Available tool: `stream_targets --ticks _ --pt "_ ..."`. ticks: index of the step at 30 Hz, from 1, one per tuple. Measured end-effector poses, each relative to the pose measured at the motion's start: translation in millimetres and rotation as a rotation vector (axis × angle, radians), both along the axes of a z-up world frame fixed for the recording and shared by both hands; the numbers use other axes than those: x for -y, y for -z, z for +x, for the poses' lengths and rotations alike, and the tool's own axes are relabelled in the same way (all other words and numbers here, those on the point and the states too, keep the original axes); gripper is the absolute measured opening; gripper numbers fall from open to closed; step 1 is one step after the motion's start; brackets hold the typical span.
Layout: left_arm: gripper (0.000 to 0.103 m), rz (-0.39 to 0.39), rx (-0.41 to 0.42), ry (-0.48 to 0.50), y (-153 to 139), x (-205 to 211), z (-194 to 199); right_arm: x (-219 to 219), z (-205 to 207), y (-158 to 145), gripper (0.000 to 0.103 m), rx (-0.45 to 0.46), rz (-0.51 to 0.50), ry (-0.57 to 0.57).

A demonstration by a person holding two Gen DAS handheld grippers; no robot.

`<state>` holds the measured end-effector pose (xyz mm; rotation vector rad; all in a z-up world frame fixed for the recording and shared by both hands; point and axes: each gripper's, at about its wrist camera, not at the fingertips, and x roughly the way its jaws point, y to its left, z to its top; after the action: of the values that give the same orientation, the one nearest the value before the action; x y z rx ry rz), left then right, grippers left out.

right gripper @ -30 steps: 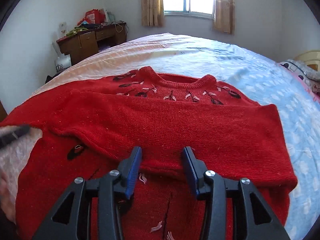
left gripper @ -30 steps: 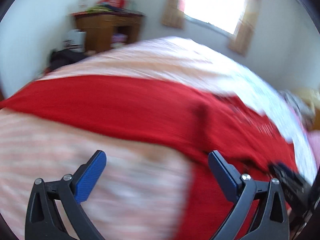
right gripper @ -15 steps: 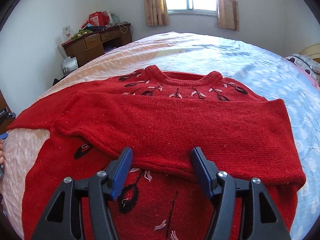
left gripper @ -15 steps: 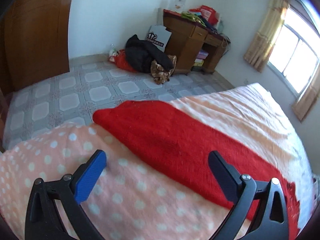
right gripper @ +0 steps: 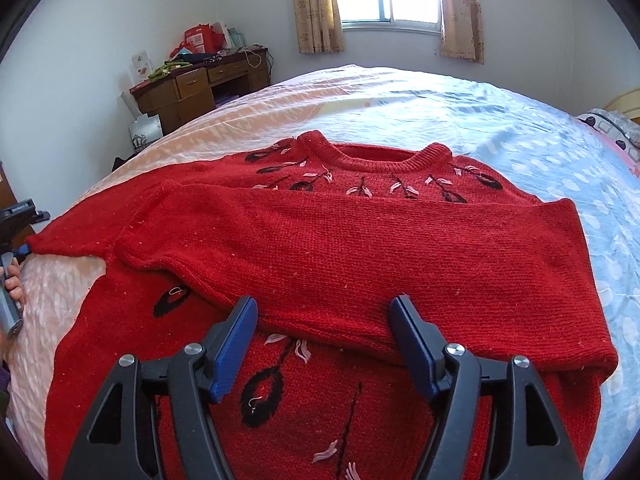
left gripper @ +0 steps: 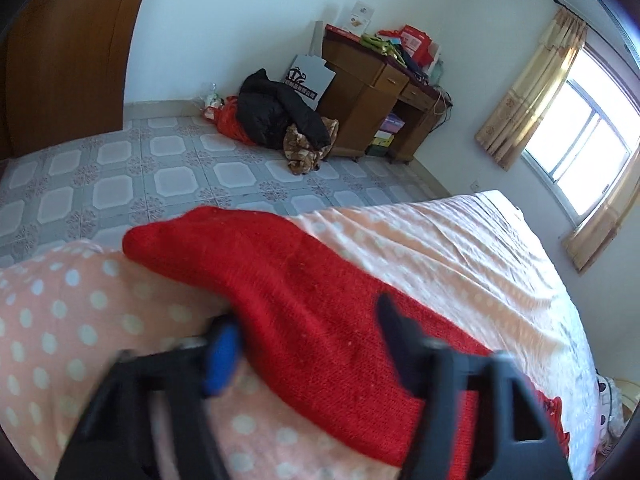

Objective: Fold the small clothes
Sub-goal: 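Grasp the other sleeve cuff with the left tool, then fold the held sleeve across the sweater body with the left tool, release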

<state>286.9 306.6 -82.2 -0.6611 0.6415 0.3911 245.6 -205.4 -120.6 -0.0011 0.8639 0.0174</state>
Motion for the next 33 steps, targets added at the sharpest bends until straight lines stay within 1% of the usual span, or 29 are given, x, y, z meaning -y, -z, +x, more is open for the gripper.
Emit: stream_targets --ticks 1,2,3,4,6,9,12,14,15,16,19,20,22,25,27,30,31,33 --pt "0.021 -0.025 0.012 0.022 2.1 -0.2 1.4 0.1 -0.2 0.1 0.071 0.001 0.002 -0.001" --pt "0.012 -0.077 0.036 0.056 5.7 -2.0 2.0 0.7 -0.1 0.2 0.071 0.003 0.005 -0.003" --pt "0.013 -0.119 0.059 0.068 9.0 -4.4 1.5 1.1 -0.3 0.3 0.072 0.005 0.010 -0.005" --pt "0.013 -0.125 0.077 0.069 8.3 -5.1 -0.4 1.9 -0.3 0.3 0.072 0.006 0.016 -0.008" --pt "0.013 -0.112 0.088 0.081 4.5 -3.2 -0.7 2.6 -0.5 0.2 0.073 0.007 0.025 -0.011" --pt "0.012 -0.056 0.094 0.107 -7.4 9.8 1.8 3.9 -0.5 0.2 0.074 0.011 0.035 -0.014" --pt "0.012 0.019 0.138 0.160 -29.7 35.3 4.1 4.3 -0.6 0.5 0.074 0.014 0.039 -0.014" --pt "0.012 0.072 0.180 0.221 -50.0 61.5 6.2 4.6 -0.7 0.6 0.074 0.014 0.038 -0.014" --pt "0.012 0.095 0.201 0.257 -58.2 76.0 5.6 4.6 -0.6 0.6 0.074 0.014 0.037 -0.014" --pt "0.012 0.127 0.225 0.313 -69.8 99.5 6.5 4.6 -0.6 0.7 0.074 0.015 0.037 -0.014" --pt "0.012 0.206 0.264 0.448 -89.0 156.0 6.8 5.7 -1.1 0.7 0.074 0.018 0.045 -0.015" --pt "0.012 0.220 0.285 0.505 -93.3 177.9 4.5 6.9 -1.4 0.6 0.074 0.021 0.055 -0.015" --pt "0.012 0.222 0.313 0.629 -96.7 222.7 -1.1 10.5 -2.2 0.1 0.074 0.028 0.081 -0.013" --pt "0.012 0.209 0.316 0.765 -90.6 276.4 -9.9 14.8 -2.9 -0.7 0.074 0.036 0.118 -0.008" --pt "0.012 0.232 0.303 0.825 -81.2 307.0 -17.4 16.2 -3.2 -0.8 0.074 0.040 0.130 -0.007" --pt "0.012 0.249 0.256 0.882 -64.7 331.1 -22.3 17.2 -3.0 -0.9 0.074 0.044 0.143 -0.008" --pt "0.012 0.255 0.226 0.904 -56.3 336.9 -23.2 17.9 -3.2 -1.0 0.074 0.045 0.148 -0.008" --pt "0.017 0.268 0.190 0.922 -49.4 341.5 -22.2 20.0 -3.2 -1.0 0.074 0.047 0.162 -0.008"
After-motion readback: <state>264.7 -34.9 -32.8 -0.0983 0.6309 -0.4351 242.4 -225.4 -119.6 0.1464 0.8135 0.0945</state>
